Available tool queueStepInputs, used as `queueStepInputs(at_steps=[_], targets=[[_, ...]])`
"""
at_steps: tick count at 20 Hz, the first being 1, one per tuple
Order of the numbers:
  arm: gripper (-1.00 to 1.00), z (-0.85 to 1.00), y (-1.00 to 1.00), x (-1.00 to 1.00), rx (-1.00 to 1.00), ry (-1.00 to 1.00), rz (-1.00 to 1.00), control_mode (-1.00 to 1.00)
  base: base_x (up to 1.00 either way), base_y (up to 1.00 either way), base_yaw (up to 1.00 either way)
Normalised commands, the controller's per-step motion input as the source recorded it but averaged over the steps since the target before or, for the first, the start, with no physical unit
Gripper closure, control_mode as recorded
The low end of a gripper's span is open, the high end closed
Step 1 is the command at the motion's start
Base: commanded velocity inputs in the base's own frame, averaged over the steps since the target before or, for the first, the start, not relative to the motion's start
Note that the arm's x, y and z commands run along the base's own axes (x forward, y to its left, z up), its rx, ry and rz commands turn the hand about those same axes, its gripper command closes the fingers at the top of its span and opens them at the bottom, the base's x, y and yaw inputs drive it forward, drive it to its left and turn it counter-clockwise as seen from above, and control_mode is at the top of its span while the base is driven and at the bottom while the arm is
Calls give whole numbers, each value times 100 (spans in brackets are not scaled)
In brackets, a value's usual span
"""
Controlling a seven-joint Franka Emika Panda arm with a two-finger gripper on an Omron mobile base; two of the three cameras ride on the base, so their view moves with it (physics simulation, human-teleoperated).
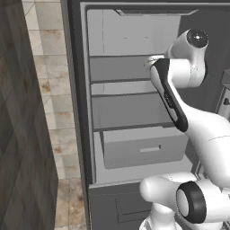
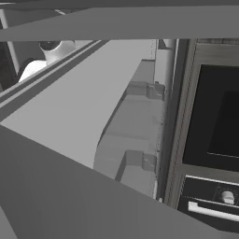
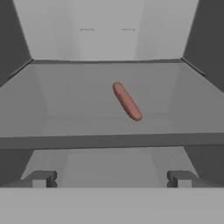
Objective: Move the hot dog bun to the plate on the dining table and place the condiment next to that plate. Then navigate to the fridge and take the sausage and place it on the plate as well.
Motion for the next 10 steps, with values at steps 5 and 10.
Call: queueStepInputs(at_steps=[5,10], targets=[[-100,0,-8,41,0,3,0,-100,0,0,0],[-100,-4,-24,28,0,1,1,-100,0,0,0]])
